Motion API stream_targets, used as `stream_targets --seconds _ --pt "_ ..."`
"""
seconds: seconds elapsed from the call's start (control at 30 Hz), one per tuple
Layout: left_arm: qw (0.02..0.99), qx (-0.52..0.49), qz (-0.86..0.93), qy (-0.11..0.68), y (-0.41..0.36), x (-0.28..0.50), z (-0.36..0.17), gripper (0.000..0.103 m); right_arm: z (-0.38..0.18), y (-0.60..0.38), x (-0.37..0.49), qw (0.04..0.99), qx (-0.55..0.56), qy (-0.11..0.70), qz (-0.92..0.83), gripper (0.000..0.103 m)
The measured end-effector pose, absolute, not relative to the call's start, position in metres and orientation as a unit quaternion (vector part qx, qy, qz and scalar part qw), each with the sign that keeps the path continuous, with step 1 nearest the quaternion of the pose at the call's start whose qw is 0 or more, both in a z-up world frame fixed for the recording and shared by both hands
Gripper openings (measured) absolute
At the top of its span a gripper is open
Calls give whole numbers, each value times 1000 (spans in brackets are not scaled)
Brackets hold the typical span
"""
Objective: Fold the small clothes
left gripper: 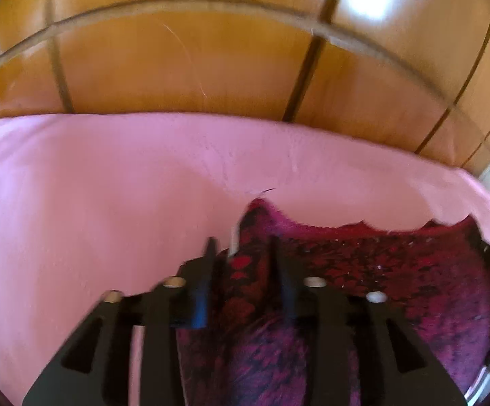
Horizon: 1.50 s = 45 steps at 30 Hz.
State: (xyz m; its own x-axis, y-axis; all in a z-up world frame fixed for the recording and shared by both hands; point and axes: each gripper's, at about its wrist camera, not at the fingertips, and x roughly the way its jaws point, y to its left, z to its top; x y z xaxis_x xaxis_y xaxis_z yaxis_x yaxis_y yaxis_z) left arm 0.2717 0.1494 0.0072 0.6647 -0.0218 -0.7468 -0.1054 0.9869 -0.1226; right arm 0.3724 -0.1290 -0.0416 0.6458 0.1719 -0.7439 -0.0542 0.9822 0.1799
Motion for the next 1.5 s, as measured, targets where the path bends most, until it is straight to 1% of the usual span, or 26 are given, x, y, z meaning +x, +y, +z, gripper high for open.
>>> stream_targets --seconds 0.03,0.07,0.1,0.13,0.23,0.3,0.37,0.47,0.53,0.57,0.6,0.63,0.67,0.77,0.83,0.93,1.07,1.13,1.17,1.2,1.23,1.3,1.4,1.5 --pt "914 -96 25 393 156 257 16 55 -35 -130 367 908 71 407 65 33" --pt "916 -107 20 386 160 248 19 55 -28 -134 356 913 72 395 68 39" --pt "918 -118 15 379 164 237 23 55 -23 -135 349 916 73 388 73 43" --pt "920 -127 12 370 168 218 26 55 -17 -136 334 921 72 375 81 43" --pt "931 -121 6 345 158 178 34 55 -8 -133 293 924 78 356 114 51" --pt "945 -100 -13 311 141 140 43 55 -8 -125 267 924 75 347 140 52" --pt "950 -82 -30 299 123 115 45 55 -13 -110 243 920 68 347 168 54" --pt "950 -48 -64 303 90 100 40 55 -21 -88 224 914 68 351 192 56" --pt "944 -32 -66 321 74 106 27 55 -28 -77 229 912 63 354 197 59" --pt "937 -35 -60 344 71 115 17 55 -31 -68 233 913 61 355 191 63" --pt "929 -37 -46 366 72 124 6 55 -35 -66 236 913 57 358 186 62" --pt "923 -62 -40 379 78 134 -6 55 -47 -61 246 908 50 377 177 62" --pt "923 -72 -39 377 78 136 -7 55 -56 -62 253 903 58 388 178 63" --pt "926 -71 -25 369 72 135 10 55 -60 -63 255 905 60 381 179 63" --pt "931 -75 -47 353 64 129 26 55 -53 -68 251 904 67 380 185 62" --pt "941 -52 -68 327 47 126 40 55 -40 -83 240 904 93 365 203 62" --pt "938 -30 -95 333 20 153 43 55 -26 -96 264 909 104 359 183 62" --pt "935 -25 -91 343 12 168 38 55 -30 -109 286 903 125 374 171 58" --pt "930 -24 -84 357 12 177 32 55 -35 -113 295 900 134 381 167 53" --pt "923 -26 -79 375 12 184 26 55 -39 -117 303 897 139 388 162 46" --pt "914 -35 -74 396 16 197 15 55 -47 -120 313 893 139 400 151 44" --pt "910 -54 -80 403 23 209 4 55 -59 -125 323 885 164 407 157 45" --pt "912 -64 -84 397 23 205 10 55 -62 -124 325 888 167 397 160 45" --pt "920 -94 -80 373 45 182 23 55 -63 -125 319 892 161 389 164 45"
